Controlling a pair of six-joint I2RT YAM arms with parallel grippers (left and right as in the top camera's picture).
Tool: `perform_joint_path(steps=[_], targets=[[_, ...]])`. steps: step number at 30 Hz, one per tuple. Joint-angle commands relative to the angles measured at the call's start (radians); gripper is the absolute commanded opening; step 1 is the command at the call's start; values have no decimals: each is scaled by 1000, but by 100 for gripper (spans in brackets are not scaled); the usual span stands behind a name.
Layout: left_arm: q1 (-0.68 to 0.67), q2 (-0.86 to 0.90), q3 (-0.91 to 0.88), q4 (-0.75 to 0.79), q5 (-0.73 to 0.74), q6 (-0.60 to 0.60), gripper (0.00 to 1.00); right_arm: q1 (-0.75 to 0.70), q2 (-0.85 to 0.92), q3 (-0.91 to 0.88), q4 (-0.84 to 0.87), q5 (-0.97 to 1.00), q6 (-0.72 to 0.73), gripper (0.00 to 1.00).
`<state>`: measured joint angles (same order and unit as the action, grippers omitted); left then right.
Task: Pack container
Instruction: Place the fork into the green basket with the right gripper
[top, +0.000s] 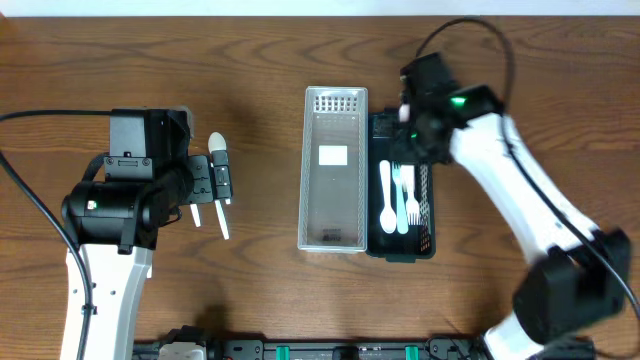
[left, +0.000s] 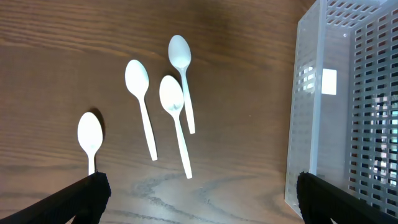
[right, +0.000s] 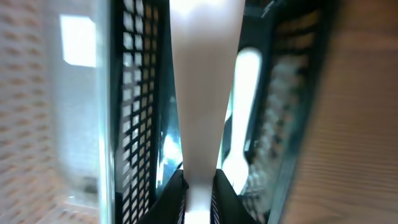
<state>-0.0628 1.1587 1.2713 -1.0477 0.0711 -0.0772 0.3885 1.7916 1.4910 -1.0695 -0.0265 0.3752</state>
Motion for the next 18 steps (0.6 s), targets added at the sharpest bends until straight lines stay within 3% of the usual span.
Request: perform_joint_path(steps=[1, 3, 4, 6, 11, 18], targets=[[-3, 5, 19, -3, -12, 13, 98, 26, 76, -8, -3, 14, 32, 6], [-3, 5, 19, -3, -12, 13, 98, 26, 96, -8, 1, 14, 32, 10], [-3, 5, 19, -3, -12, 13, 98, 26, 99, -8, 6, 15, 32, 18], [-3, 5, 19, -2, -12, 13, 98, 24, 97, -6, 24, 14, 18, 48], [-3, 5, 19, -3, -12, 13, 98, 11, 69, 50, 42, 18, -37, 49], [-3, 5, 19, -10, -12, 13, 98, -96, -5, 259, -19, 109, -50, 50]])
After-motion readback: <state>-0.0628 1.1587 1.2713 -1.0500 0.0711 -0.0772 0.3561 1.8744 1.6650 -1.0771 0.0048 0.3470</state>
